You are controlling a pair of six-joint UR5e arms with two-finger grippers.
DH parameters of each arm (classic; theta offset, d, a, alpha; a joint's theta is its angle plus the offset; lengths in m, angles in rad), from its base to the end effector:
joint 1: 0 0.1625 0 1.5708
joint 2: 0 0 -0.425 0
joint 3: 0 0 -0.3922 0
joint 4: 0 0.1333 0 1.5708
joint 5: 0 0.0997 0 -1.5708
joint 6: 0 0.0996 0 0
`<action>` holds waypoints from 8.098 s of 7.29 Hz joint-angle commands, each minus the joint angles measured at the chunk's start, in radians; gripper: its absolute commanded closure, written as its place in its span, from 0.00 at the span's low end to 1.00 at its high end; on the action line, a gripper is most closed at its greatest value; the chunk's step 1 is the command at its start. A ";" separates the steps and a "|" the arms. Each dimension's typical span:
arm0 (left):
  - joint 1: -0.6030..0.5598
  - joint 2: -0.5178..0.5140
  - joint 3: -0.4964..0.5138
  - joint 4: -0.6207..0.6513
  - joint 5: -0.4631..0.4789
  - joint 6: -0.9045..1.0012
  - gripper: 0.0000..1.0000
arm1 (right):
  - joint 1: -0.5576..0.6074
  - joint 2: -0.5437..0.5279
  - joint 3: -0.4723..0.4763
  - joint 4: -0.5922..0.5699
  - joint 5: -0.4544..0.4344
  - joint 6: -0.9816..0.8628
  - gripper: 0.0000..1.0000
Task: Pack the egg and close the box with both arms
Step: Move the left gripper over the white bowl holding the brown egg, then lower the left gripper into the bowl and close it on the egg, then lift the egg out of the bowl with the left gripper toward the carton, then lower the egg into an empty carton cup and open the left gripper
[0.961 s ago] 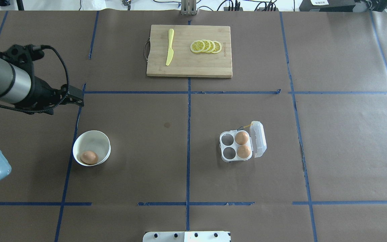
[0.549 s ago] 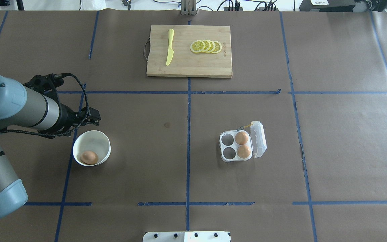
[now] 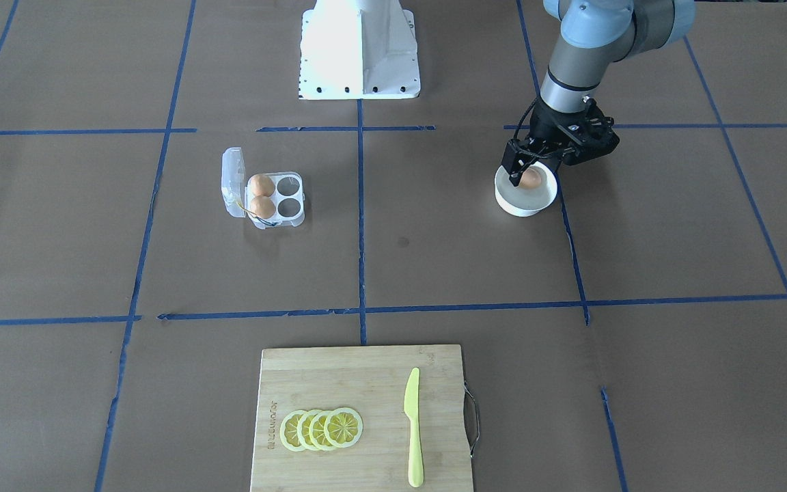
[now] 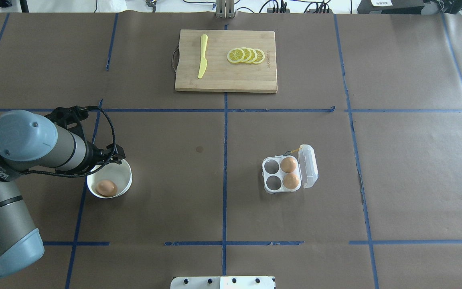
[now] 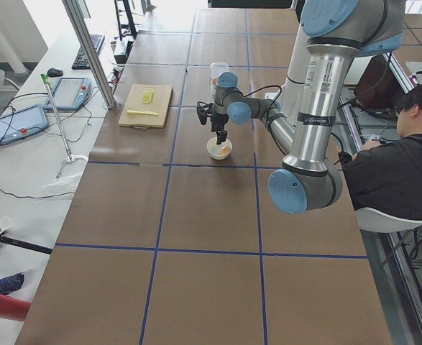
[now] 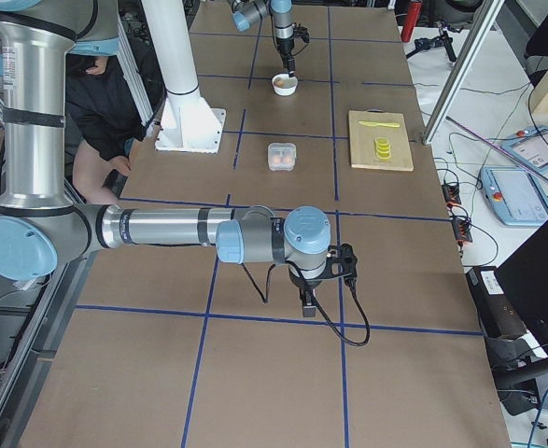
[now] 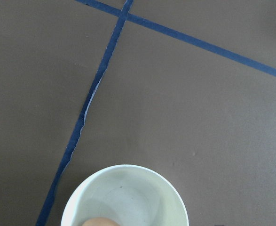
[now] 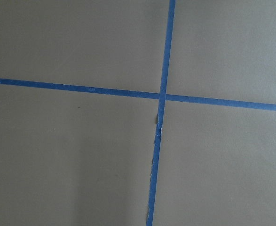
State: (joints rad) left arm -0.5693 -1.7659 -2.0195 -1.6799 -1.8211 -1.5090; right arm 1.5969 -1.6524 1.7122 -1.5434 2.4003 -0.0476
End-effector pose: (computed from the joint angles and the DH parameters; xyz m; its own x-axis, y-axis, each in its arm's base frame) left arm 0.3919 -0.3798 0.3463 0.6369 -0.3366 -0.6936 0.3409 0.9299 -0.1382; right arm 0.0719 -0.4603 0.6210 0.6772 -0.0939 0.7298 0.0062 0.9925 0.1219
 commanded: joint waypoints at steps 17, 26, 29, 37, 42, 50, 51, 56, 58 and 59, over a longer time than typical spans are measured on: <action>0.097 -0.007 0.094 0.014 0.023 0.004 0.26 | 0.000 0.003 -0.006 -0.001 0.002 0.000 0.00; 0.097 -0.046 0.133 0.014 0.023 0.004 0.33 | 0.000 0.005 -0.008 -0.001 0.002 0.000 0.00; 0.092 -0.046 0.122 0.016 0.023 0.004 0.87 | 0.000 0.005 -0.006 -0.001 0.002 0.000 0.00; 0.019 -0.156 -0.008 0.149 0.013 -0.035 1.00 | 0.000 0.006 -0.003 -0.001 0.003 0.000 0.00; 0.115 -0.376 0.251 -0.436 0.014 -0.373 1.00 | 0.000 0.006 -0.003 -0.001 0.010 0.000 0.00; 0.281 -0.621 0.590 -0.647 0.151 -0.362 1.00 | 0.000 0.006 -0.008 -0.001 0.008 0.000 0.00; 0.279 -0.621 0.596 -0.662 0.164 -0.362 1.00 | -0.002 0.006 -0.016 -0.001 0.008 0.000 0.00; 0.270 -0.621 0.653 -0.739 0.238 -0.362 1.00 | -0.002 0.008 -0.019 -0.001 0.008 0.000 0.00; 0.270 -0.621 0.654 -0.741 0.238 -0.362 0.69 | -0.002 0.008 -0.022 -0.001 0.008 0.000 0.00; 0.270 -0.621 0.654 -0.741 0.238 -0.361 0.04 | -0.002 0.008 -0.022 -0.001 0.008 0.000 0.00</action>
State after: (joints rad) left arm -0.2992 -2.3868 -1.3662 -2.4195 -1.5840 -1.8711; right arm 1.5953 -1.6444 1.6913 -1.5447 2.4084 -0.0476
